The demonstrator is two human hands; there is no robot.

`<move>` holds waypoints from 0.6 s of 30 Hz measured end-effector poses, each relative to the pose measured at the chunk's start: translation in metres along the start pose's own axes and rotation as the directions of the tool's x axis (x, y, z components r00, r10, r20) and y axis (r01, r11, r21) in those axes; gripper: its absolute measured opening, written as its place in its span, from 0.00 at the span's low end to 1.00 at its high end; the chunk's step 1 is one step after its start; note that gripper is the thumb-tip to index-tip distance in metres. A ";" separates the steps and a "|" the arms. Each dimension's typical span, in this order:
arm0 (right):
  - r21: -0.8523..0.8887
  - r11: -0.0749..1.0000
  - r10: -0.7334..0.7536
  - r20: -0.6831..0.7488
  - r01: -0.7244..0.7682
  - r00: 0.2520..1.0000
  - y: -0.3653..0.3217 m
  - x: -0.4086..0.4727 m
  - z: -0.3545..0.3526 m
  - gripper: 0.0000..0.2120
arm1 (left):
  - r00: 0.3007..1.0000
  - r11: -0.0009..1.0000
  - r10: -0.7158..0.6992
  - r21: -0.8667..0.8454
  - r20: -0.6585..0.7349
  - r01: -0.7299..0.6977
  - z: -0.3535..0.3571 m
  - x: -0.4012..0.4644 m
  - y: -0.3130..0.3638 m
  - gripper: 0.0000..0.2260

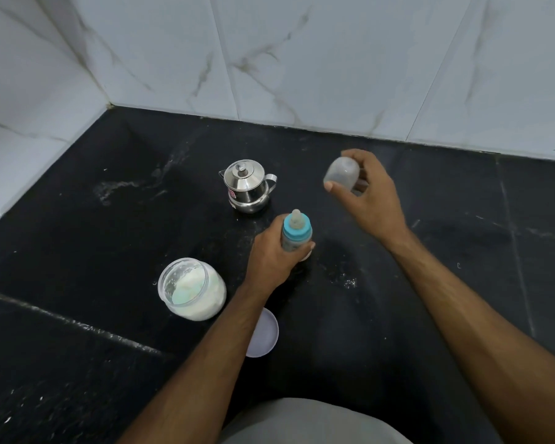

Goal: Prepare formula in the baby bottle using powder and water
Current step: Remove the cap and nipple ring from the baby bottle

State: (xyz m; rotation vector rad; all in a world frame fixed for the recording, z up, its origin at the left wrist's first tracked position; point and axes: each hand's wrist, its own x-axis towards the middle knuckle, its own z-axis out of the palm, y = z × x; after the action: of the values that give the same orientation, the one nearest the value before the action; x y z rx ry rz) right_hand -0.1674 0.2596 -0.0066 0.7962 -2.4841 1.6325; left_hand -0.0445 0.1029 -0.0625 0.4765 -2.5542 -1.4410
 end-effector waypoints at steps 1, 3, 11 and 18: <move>-0.057 0.998 0.039 -0.010 -0.040 0.999 0.014 -0.003 -0.003 0.26 | 1.000 1.000 0.003 0.003 0.001 -0.003 0.000 0.000 0.000 0.26; -0.146 0.982 0.121 -0.005 -0.120 0.993 0.039 -0.011 -0.009 0.26 | 1.000 1.000 -0.001 0.007 0.007 0.001 0.001 0.000 0.000 0.26; -0.282 0.921 0.282 0.001 -0.271 0.959 0.087 -0.042 -0.017 0.25 | 1.000 1.000 -0.005 0.020 0.013 0.005 0.004 -0.001 -0.001 0.27; -0.314 0.910 0.299 0.050 -0.270 0.953 0.082 -0.046 -0.017 0.34 | 0.999 0.999 -0.040 0.026 0.013 0.040 0.005 0.000 0.002 0.29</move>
State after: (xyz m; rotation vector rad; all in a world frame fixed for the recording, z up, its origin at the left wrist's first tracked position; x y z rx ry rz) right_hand -0.1689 0.3169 -0.0830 0.5033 -2.9389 1.2476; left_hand -0.0468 0.1078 -0.0638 0.5264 -2.5913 -1.4302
